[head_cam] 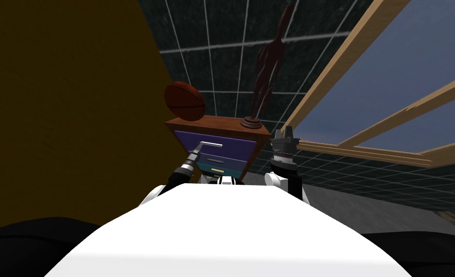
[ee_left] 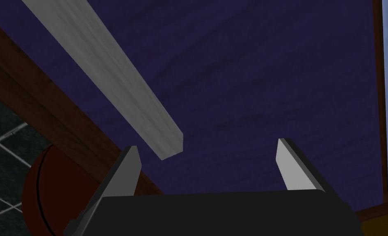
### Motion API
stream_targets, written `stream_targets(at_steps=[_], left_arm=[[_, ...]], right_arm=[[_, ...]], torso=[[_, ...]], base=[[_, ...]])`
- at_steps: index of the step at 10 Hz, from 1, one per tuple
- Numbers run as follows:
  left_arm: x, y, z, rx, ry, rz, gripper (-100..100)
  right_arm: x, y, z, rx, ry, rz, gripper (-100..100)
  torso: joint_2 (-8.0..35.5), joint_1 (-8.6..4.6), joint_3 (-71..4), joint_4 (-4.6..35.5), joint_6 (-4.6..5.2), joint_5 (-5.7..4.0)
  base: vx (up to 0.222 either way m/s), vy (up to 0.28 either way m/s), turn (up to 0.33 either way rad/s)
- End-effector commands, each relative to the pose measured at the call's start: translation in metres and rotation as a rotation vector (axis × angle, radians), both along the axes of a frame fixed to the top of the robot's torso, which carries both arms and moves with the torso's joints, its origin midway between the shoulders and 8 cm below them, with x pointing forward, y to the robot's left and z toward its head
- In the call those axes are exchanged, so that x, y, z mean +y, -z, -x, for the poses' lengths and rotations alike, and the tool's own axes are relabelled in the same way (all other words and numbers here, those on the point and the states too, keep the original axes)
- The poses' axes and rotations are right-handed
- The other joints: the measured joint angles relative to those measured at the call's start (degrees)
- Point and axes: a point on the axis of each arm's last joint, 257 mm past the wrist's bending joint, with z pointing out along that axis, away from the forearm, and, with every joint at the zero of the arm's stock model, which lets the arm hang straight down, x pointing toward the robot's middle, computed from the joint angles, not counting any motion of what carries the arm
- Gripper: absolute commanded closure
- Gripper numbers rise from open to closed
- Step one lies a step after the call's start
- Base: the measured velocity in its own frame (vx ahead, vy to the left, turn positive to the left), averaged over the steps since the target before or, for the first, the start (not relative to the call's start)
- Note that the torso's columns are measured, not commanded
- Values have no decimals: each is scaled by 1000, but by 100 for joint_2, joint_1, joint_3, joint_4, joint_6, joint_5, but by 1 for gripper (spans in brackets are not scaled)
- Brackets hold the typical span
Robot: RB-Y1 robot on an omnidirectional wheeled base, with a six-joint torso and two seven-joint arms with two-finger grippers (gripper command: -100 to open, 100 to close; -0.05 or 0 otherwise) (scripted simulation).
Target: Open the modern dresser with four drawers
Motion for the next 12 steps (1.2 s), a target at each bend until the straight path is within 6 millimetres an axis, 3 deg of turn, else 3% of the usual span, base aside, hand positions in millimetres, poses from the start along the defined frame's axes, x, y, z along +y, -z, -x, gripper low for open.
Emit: stream_targets(at_steps=[1, 5, 9, 10, 11, 12], left_arm=[[-2, 2, 5, 34, 4, -11, -100], [-8, -20, 11, 16, 14, -9, -100], [10, -19, -2, 21, -54, -9, -100], [6, -18, 1, 20, -43, -9, -100], [2, -18, 4, 21, -25, -10, 100], [-4, -17, 8, 21, -3, -10, 100]], right_arm=[[0, 0, 0, 0, 0, 0, 0], [0, 0, 0, 0, 0, 0, 0], [0, 0, 0, 0, 0, 0, 0], [0, 0, 0, 0, 0, 0, 0], [0, 0, 0, 0, 0, 0, 0], [0, 0, 0, 0, 0, 0, 0]], torso=[[6, 4, 4, 2, 0, 1], [3, -7, 2, 1, 0, -2], [2, 4, 1, 0, 1, 1], [2, 2, 1, 0, -1, 1], [2, -1, 1, 0, -4, -1], [0, 2, 3, -6, -11, 3]], base=[[12, -14, -61], [8, -2, -44], [-3, 2, -165], [-1, 6, -36], [2, 0, 226], [11, -14, 278]])
